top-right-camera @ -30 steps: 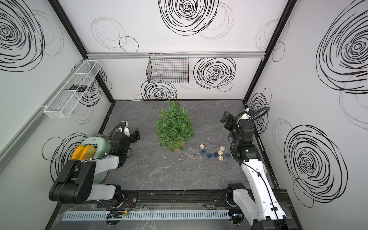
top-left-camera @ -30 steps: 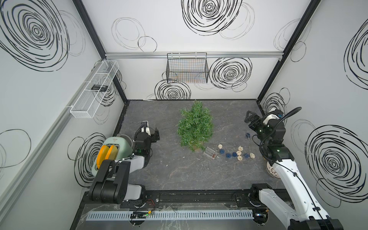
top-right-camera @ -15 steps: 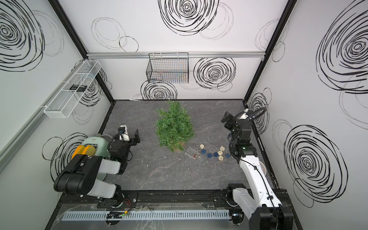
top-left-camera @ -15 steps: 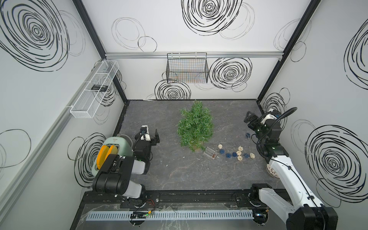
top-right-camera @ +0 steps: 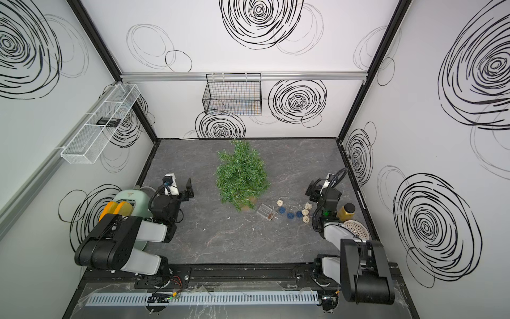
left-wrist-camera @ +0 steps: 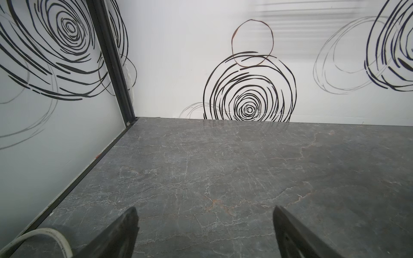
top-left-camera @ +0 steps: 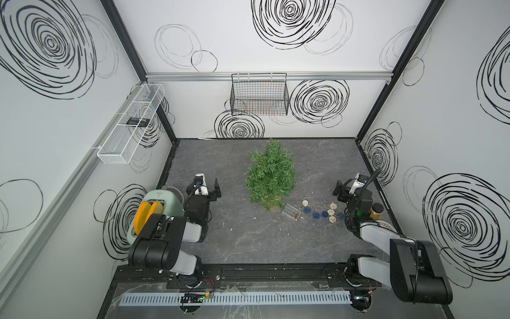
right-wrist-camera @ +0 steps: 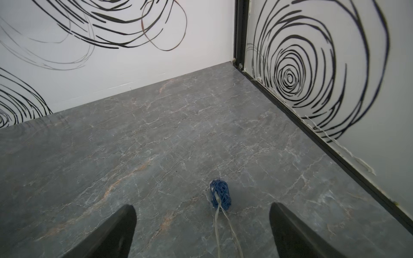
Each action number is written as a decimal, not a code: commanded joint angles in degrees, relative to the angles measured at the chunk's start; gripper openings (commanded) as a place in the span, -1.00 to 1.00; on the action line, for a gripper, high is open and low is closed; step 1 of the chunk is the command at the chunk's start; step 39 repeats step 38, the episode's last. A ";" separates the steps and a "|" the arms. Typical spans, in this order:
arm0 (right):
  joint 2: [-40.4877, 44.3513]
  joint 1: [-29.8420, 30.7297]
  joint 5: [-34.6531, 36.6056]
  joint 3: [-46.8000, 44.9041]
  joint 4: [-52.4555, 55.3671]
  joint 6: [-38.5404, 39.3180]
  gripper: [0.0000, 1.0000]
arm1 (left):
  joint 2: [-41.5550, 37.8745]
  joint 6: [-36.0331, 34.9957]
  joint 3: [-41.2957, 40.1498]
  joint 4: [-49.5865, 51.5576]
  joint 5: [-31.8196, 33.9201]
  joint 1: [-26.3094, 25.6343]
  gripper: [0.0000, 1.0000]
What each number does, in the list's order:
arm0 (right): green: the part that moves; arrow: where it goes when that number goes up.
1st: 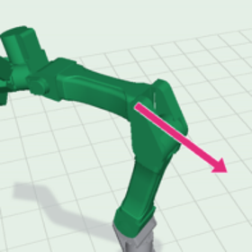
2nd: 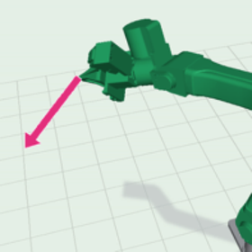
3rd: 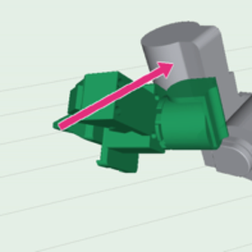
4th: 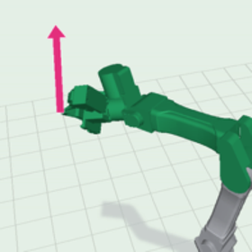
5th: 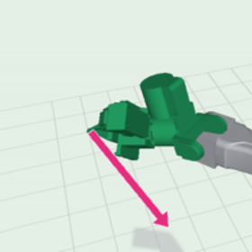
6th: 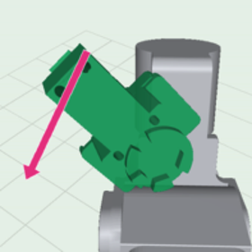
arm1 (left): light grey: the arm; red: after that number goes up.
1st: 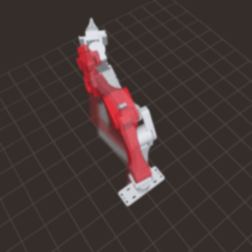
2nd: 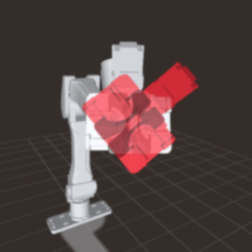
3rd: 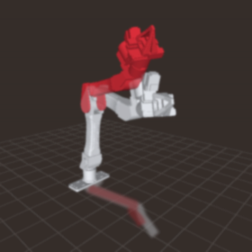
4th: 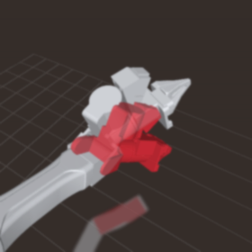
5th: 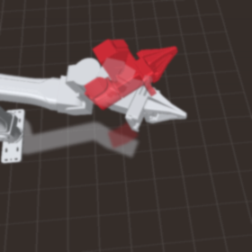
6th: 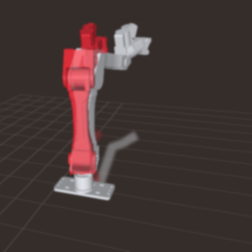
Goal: Remove string lights from the small christmas tree
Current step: Reset both arms
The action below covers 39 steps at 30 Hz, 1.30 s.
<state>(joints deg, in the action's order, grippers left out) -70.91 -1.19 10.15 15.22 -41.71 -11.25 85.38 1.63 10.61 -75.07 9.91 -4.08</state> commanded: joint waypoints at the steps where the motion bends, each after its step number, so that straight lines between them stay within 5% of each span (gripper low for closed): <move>1: -5.03 -0.08 -2.61 1.82 -10.42 3.90 0.95 | 0.13 -0.86 -0.37 -4.74 0.55 -0.30 0.92; 7: -15.23 2.65 -2.13 -1.43 -25.65 7.96 0.95 | 0.15 -0.66 -0.23 -4.44 -0.39 0.22 0.92; 39: -13.74 2.33 -2.42 -0.55 -21.46 6.89 0.95 | 0.10 -1.01 0.09 -3.72 -1.30 0.12 0.92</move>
